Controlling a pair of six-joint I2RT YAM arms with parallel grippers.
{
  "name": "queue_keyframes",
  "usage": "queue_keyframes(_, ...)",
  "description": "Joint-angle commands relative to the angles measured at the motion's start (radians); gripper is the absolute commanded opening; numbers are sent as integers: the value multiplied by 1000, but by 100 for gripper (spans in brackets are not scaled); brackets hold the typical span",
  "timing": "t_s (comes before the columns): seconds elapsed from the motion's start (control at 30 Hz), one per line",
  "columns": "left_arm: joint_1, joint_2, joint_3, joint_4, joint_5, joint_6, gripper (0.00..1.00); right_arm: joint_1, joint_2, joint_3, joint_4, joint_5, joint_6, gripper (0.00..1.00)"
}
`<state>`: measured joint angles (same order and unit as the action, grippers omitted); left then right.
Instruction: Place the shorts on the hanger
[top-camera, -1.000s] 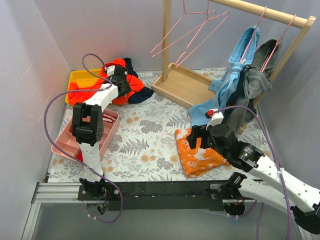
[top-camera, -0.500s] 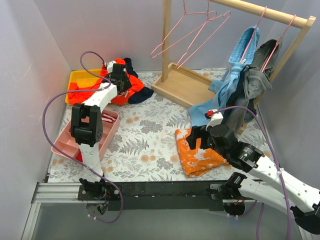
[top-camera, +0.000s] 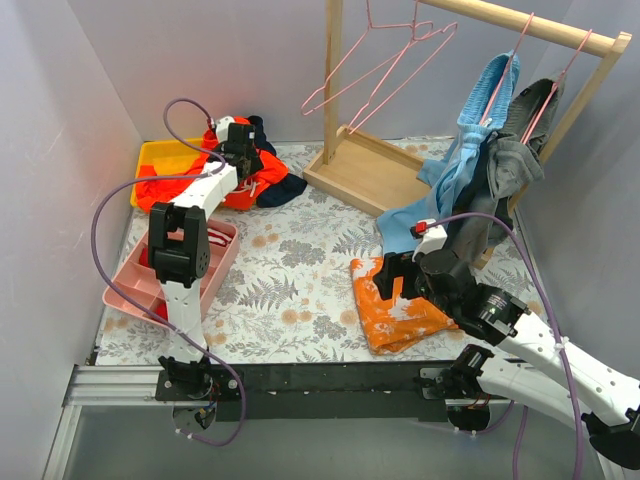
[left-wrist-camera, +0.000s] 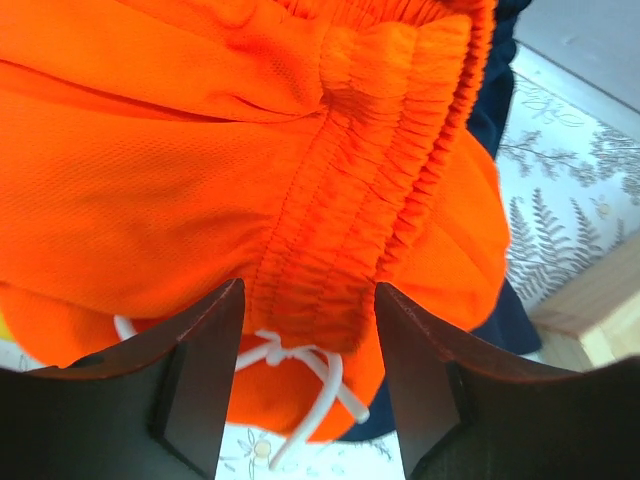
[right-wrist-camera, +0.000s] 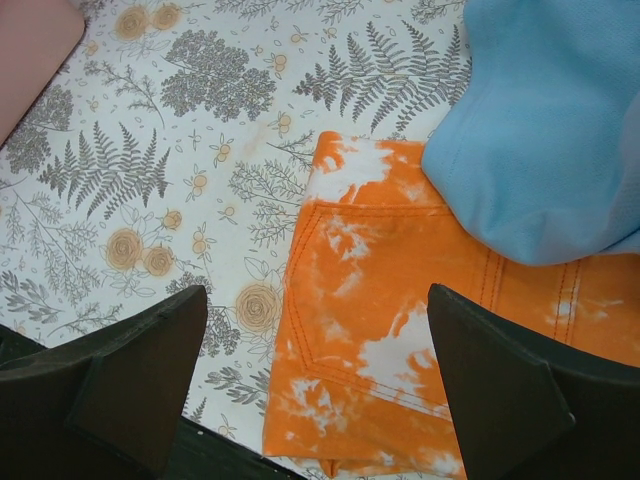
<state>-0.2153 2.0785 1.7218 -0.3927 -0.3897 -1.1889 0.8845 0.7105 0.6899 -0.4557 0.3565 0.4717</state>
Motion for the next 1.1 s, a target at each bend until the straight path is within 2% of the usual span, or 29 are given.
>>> queue_keyframes(0.0, -1, 38, 62, -15, -54, 29, 50, 2, -20, 14, -1, 9, 8, 98)
queue_keyframes(0.07, 1, 37, 64, -15, -60, 37, 48, 2, -16, 16, -1, 7, 11, 98)
queue_keyframes(0.13, 2, 32, 67, -18, -72, 49, 38, 2, -14, 16, 0, 1, 12, 98)
queue_keyframes(0.23, 8, -4, 96, -32, -90, 84, 0, 2, -9, 22, 6, -4, 13, 98)
queue_keyframes(0.33, 21, -119, 194, -44, -69, 159, 0, 2, 1, 46, 6, 1, -2, 98)
queue_keyframes(0.5, 22, -316, 392, -34, 46, 297, 0, 2, 38, 97, 21, 18, -44, 99)
queue_keyframes(0.63, 24, -477, 466, -12, 165, 321, 0, 4, 75, 149, 51, 16, -80, 99)
queue_keyframes(0.77, 22, -570, 499, -5, 258, 299, 0, 2, 96, 178, 60, 10, -97, 99)
queue_keyframes(0.87, 22, -615, 492, -9, 350, 279, 0, 2, 104, 186, 66, 7, -97, 99)
queue_keyframes(0.97, 22, -684, 421, -31, 451, 227, 0, 2, 107, 192, 80, -7, -93, 99)
queue_keyframes(1.03, 21, -756, 281, -28, 501, 163, 0, 2, 109, 192, 89, -23, -84, 99)
queue_keyframes(1.07, 21, -780, 225, -23, 590, 146, 0, 2, 110, 192, 97, -33, -79, 99)
